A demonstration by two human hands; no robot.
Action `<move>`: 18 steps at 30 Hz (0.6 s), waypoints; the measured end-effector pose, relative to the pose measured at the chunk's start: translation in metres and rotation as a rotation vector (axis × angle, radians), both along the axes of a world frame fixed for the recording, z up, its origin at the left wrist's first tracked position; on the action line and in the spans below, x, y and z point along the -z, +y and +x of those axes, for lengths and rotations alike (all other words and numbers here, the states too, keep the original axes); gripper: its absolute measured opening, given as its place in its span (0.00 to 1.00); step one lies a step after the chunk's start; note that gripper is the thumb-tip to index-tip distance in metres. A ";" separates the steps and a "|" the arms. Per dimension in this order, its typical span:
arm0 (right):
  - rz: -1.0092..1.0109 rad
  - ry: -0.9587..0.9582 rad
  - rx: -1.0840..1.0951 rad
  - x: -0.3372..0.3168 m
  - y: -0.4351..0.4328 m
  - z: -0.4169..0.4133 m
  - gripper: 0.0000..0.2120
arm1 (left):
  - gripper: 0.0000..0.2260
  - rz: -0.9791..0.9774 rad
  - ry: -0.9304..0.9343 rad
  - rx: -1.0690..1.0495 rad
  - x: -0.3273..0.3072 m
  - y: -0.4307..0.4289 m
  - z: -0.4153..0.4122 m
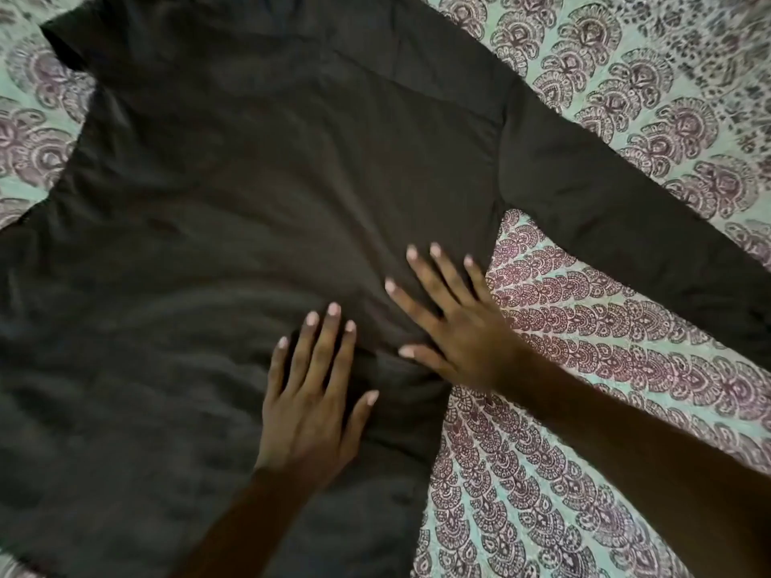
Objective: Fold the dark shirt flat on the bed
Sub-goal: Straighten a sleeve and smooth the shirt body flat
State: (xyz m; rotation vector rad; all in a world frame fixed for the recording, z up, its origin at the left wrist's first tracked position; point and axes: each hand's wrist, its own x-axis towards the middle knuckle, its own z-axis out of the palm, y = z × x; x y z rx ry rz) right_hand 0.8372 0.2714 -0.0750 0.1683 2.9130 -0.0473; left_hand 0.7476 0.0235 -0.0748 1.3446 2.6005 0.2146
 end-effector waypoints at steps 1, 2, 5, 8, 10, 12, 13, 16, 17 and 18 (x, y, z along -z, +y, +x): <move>-0.021 -0.019 -0.050 -0.003 -0.013 0.020 0.36 | 0.35 -0.012 -0.010 0.059 0.003 -0.007 0.002; -0.043 -0.024 -0.078 -0.007 -0.023 0.035 0.36 | 0.36 -0.018 -0.019 0.125 0.005 -0.016 0.009; -0.064 0.023 -0.024 -0.013 -0.027 0.041 0.35 | 0.40 -0.054 -0.033 0.284 0.008 -0.043 0.043; -0.025 0.066 0.212 -0.013 -0.018 0.006 0.37 | 0.41 -0.047 -0.021 0.395 0.009 -0.073 0.070; -0.019 0.051 0.287 -0.005 -0.022 -0.017 0.39 | 0.40 -0.017 -0.024 0.464 0.008 -0.088 0.078; -0.017 0.041 0.292 0.006 -0.039 -0.019 0.39 | 0.39 0.011 -0.021 0.494 0.004 -0.096 0.077; -0.012 0.049 0.286 0.008 -0.050 -0.012 0.38 | 0.38 0.019 -0.015 0.475 0.002 -0.097 0.072; -0.044 0.036 0.212 0.001 -0.095 0.040 0.37 | 0.35 -0.005 0.003 0.288 -0.004 -0.092 0.040; -0.065 0.031 0.187 -0.003 -0.112 0.063 0.36 | 0.35 -0.032 -0.002 0.228 -0.004 -0.090 0.028; -0.082 0.020 0.162 -0.007 -0.129 0.084 0.35 | 0.36 -0.056 -0.007 0.190 -0.004 -0.090 0.018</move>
